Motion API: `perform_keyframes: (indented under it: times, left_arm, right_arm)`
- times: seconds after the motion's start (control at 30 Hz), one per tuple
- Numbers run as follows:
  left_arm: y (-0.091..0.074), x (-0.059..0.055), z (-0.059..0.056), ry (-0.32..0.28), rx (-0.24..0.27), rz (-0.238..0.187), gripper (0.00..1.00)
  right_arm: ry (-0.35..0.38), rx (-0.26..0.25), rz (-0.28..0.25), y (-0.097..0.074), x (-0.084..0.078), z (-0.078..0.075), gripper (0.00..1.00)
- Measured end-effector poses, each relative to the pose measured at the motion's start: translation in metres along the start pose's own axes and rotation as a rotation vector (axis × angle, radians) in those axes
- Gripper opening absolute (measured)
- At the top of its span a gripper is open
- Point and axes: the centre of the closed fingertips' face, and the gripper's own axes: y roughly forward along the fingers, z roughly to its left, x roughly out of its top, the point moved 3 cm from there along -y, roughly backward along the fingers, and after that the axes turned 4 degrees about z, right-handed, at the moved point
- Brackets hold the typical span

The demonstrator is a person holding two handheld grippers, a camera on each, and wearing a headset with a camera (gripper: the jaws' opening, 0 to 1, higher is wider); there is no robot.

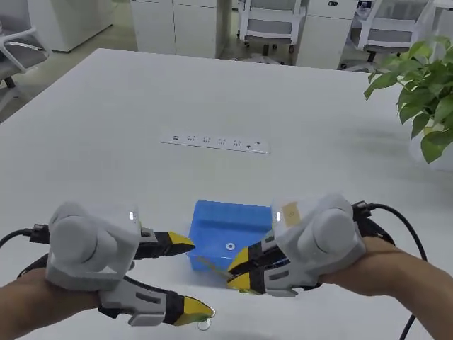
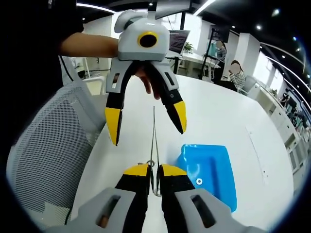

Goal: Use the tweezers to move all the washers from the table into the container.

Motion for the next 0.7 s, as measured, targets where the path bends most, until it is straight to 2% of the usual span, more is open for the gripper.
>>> perform_keyframes:
  times: [0.37,0.7]
  left_arm:
    - [-0.01,-0.002,0.008,-0.034,0.07,-0.012,0.79]
    - [-0.014,0.001,0.014,-0.054,0.106,-0.029,0.86]
  right_arm:
    - [-0.024,-0.026,-0.008,-0.017,0.01,-0.023,0.08]
    - [-0.03,-0.051,-0.01,-0.018,0.009,-0.047,0.08]
